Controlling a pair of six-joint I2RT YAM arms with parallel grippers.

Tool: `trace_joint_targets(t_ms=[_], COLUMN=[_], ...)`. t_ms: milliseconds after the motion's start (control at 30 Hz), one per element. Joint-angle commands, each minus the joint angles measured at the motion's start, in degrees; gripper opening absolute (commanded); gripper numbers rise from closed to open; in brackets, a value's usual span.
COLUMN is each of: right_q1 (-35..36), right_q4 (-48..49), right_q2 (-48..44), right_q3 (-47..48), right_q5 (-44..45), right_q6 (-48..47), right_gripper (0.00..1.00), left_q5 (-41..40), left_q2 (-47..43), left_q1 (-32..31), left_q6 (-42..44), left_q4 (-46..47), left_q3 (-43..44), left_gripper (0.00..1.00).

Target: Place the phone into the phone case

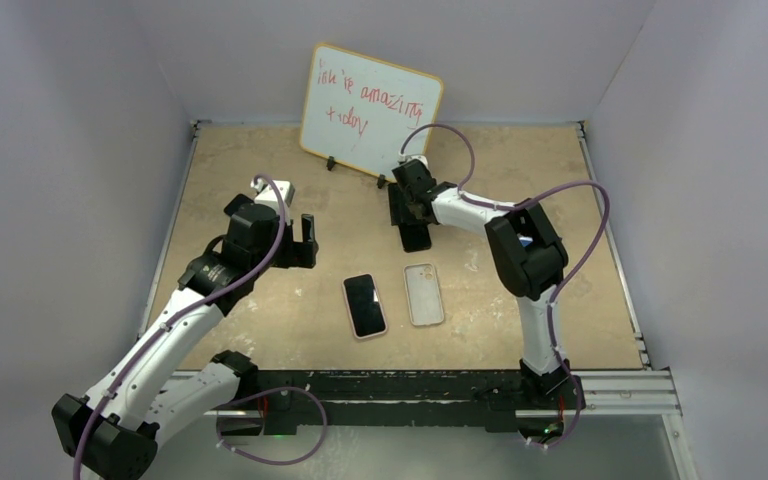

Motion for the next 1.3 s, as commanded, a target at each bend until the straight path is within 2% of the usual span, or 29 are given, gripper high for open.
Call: trace_joint_targets(t_ms=[0,167,467,833,1267], right_q1=[0.3,-0.3,-3.5,-4.0,-3.9], right_q4=[-2.7,-2.8,-2.7,-6.5,-8.2], right_q2=[0.3,-3.3,-10.6,-23.4,-29.9], right_q3=[-1.4,-4.1,-12.7,-21.2,-23.8], right_q5=[0.9,0.5,0.4,0.0,2.7], right_q6=[-0.6,-0.4,0.4,0.4,4.2], right_gripper=[0.64,0.53,0.43,0.38,0.35], left_q5=[-0.4,-0.4,0.0,2.2,4.9], left_q2=[0.3,0.4,0.6,0.9,1.4], left_q1=[0.0,0.0,0.0,0.1,0.0], left_q6=[1.0,1.0,0.3,-0.7,-1.6], left_q4=[2.0,2.1,2.1,2.3,2.5], left_q3=[-0.3,-0.2,-0.6,-0.8,-0.8], left_gripper=[0.88,0.88,0.88,0.88,0.87])
